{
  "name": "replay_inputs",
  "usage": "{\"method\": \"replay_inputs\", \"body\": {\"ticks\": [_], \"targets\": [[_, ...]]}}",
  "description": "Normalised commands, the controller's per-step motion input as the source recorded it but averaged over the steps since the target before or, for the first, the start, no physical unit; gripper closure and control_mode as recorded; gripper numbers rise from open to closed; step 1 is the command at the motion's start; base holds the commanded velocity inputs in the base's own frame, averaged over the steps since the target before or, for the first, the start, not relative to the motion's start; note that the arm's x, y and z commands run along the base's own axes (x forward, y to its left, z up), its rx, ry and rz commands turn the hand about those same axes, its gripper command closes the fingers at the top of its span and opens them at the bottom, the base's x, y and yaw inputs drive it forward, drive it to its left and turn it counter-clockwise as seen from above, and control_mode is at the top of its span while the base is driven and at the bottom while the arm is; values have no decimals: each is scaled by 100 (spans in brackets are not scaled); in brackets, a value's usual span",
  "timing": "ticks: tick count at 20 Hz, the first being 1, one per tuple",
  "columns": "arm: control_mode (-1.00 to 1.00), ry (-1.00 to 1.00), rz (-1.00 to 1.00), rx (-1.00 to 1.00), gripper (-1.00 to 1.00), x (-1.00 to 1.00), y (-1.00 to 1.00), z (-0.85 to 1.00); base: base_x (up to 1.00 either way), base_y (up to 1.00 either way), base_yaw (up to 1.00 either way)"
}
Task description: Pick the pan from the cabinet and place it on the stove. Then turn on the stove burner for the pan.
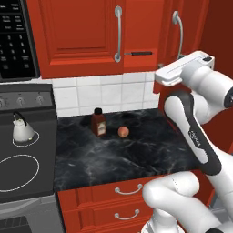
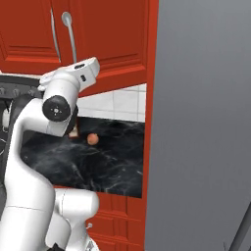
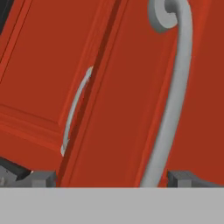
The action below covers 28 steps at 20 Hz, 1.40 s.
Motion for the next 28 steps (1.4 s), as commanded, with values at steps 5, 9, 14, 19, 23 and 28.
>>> {"method": "replay_inputs", "body": {"ticks": [5, 9, 14, 19, 23, 28], "targets": [[-100, -12, 0, -4, -100, -54, 37, 6, 0, 0, 0], [-100, -7, -1, -5, -100, -23, 20, 9, 0, 0, 0], [-100, -4, -5, -6, -100, -10, 7, 4, 0, 0, 0], [-100, 3, -5, -3, -100, 1, -8, 0, 0, 0, 0], [-100, 3, -4, 0, -100, 0, -38, 0, 0, 0, 0], [-100, 0, -3, 0, -100, -11, -30, 0, 0, 0, 0]]}}
